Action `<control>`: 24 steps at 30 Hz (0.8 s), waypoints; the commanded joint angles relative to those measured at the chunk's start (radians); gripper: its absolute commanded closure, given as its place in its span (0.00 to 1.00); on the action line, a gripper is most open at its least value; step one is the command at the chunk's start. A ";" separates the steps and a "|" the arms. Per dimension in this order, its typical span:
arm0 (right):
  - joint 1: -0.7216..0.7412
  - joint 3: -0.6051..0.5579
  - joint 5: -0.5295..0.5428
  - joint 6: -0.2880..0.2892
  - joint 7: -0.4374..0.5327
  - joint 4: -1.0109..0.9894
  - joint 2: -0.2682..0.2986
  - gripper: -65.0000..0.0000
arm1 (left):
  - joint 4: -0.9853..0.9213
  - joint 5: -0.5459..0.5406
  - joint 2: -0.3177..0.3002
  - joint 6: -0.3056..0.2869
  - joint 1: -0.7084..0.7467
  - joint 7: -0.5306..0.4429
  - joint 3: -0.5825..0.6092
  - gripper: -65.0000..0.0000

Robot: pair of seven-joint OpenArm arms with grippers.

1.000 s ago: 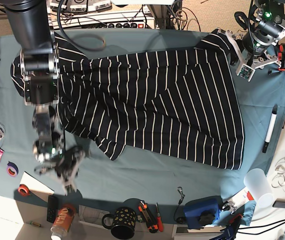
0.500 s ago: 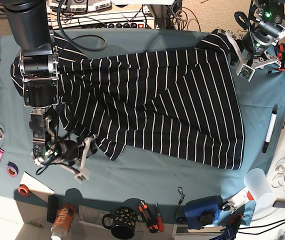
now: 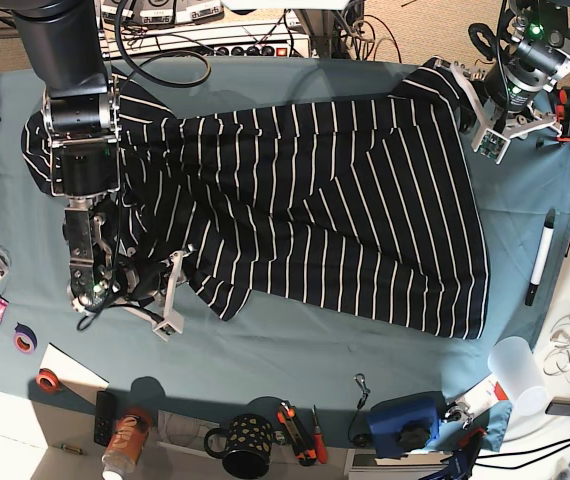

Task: Layout the t-shirt on the table in an organized manner, then fold the t-shirt properly
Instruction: 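Grasp the shirt hem corner with the right gripper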

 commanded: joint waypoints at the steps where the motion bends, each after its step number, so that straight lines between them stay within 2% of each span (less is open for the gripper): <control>1: 0.005 0.003 0.001 0.001 -0.010 0.010 0.006 0.67 | 0.014 -0.003 -0.008 0.003 0.003 -0.018 -0.005 0.70; 5: -0.023 0.003 0.000 0.001 -0.002 0.010 0.006 0.69 | 0.014 -0.003 -0.008 0.003 0.003 -0.018 -0.005 0.70; 6: -0.025 0.003 -0.007 0.001 -0.003 0.010 0.006 0.75 | 0.014 -0.003 -0.008 0.003 0.003 -0.018 -0.005 0.70; 7: -0.025 0.003 -0.024 -0.025 -0.003 0.010 0.006 0.82 | 0.014 -0.003 -0.008 0.004 0.003 -0.018 -0.005 0.70; 9: -0.023 0.003 -0.066 -0.113 0.003 0.011 0.006 0.97 | 0.014 -0.002 -0.008 0.004 0.003 -0.018 -0.005 0.70; 10: -0.022 0.003 -0.096 -0.132 0.006 0.011 0.006 1.00 | 0.014 -0.002 -0.008 0.003 0.003 -0.018 -0.005 0.70; 15: -0.022 0.003 -0.197 -0.137 0.042 0.012 0.006 1.00 | 0.014 -0.002 -0.008 0.003 0.003 -0.018 -0.005 0.70; 18: -0.021 0.003 -0.230 -0.141 0.137 0.012 0.006 1.00 | 0.014 -0.002 -0.008 0.004 0.003 -0.019 -0.005 0.70; 21: -0.012 0.003 -0.285 -0.205 0.275 0.012 0.006 1.00 | 0.014 -0.003 -0.008 0.004 0.003 -0.019 -0.005 0.70; 24: 0.018 0.003 -0.336 -0.275 0.362 0.012 0.006 1.00 | 0.015 -0.002 -0.008 0.004 0.003 -0.018 -0.005 0.70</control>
